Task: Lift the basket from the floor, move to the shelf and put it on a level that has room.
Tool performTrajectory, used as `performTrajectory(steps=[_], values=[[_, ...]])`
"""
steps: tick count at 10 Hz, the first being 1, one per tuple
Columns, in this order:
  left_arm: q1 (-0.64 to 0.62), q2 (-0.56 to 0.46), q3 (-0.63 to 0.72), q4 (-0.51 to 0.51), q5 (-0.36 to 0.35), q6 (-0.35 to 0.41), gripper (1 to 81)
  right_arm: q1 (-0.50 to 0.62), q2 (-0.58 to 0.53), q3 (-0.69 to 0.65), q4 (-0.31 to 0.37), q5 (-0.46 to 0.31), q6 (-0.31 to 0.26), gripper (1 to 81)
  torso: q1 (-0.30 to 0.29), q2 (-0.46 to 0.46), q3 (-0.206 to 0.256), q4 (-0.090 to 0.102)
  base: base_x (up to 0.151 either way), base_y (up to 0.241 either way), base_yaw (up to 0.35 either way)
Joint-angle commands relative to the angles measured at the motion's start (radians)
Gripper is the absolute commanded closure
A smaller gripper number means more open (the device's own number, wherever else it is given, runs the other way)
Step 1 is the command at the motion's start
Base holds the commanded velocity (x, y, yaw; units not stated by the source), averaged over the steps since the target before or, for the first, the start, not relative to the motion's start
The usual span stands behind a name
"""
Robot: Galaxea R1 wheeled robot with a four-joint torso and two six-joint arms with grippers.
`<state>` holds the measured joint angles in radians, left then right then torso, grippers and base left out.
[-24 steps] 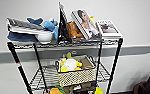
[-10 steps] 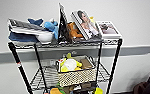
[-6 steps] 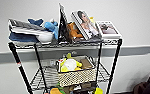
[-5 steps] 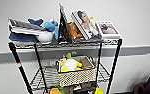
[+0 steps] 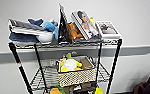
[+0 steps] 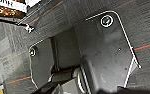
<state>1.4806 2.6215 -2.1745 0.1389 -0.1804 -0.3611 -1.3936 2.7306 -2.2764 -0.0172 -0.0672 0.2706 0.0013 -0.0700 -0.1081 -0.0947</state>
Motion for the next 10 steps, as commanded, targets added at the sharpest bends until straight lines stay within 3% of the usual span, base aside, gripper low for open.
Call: performTrajectory(steps=[1,5,7,10], values=[[-0.006,0.131,-0.198,0.047,0.035,0.007,1.0,0.012,0.111,-0.161,-0.081,-0.023,-0.002,1.0,0.0,0.0,0.0,0.0,0.0,0.0,0.0],[0.004,0.281,-0.429,0.048,0.03,0.021,1.0,-0.034,0.237,-0.339,-0.159,0.043,-0.002,1.0,0.0,0.0,0.0,0.0,0.0,0.0,0.0],[0.004,0.336,-0.507,0.048,0.039,0.025,1.0,-0.032,0.295,-0.426,-0.167,0.043,-0.001,1.0,0.0,0.0,0.001,0.0,0.0,0.0,0.0],[0.004,0.404,-0.602,0.045,0.062,0.04,1.0,-0.037,0.327,-0.455,-0.168,0.041,-0.001,1.0,-0.001,0.0,0.001,0.0,0.0,0.0,0.0]])
